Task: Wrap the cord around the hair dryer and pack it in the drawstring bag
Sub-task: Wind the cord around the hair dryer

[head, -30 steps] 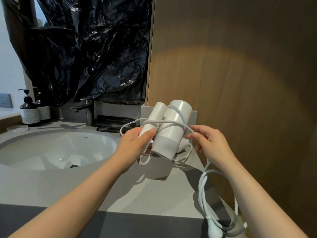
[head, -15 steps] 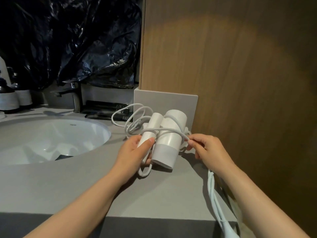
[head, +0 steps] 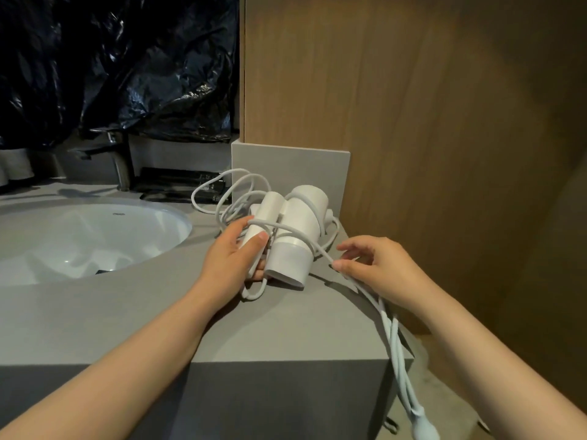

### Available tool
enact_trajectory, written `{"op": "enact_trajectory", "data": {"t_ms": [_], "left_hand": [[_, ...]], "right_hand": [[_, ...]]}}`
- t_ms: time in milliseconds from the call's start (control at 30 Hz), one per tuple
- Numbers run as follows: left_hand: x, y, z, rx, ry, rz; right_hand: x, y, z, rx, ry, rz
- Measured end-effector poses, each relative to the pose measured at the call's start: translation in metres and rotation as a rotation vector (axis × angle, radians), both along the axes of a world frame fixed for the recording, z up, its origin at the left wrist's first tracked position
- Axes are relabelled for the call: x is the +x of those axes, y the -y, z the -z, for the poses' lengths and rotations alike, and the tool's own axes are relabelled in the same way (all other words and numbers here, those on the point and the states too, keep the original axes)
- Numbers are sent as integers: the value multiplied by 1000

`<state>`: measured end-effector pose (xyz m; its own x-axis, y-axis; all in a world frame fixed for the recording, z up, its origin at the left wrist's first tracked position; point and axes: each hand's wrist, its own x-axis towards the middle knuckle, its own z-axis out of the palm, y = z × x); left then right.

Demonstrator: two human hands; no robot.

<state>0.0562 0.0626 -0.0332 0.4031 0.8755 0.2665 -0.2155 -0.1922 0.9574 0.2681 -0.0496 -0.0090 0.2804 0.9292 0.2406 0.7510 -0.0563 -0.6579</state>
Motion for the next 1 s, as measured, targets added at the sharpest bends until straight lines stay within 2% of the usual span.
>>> {"op": "enact_trajectory", "data": {"t_ms": [133, 500, 600, 700, 800, 867, 1000], "left_hand": [[-1, 3, -1, 12, -8, 28], [-3, 6, 0, 11, -64, 20], [-4, 6, 1, 22, -91, 6], [-5, 8, 0, 24, -87, 10], [-6, 12, -2, 30, -95, 7], [-6, 14, -4, 31, -86, 10], [-4, 13, -3, 20, -66, 8]], "right_hand": [[-7, 28, 4, -23, 39, 36], [-26, 122, 17, 87, 100, 234], [-35, 145, 32, -6, 58, 272], [-41, 152, 50, -153, 178, 312], [-40, 150, 57, -163, 208, 318], [-36, 150, 51, -128, 164, 296], [-24, 147, 27, 76, 0, 301]]}}
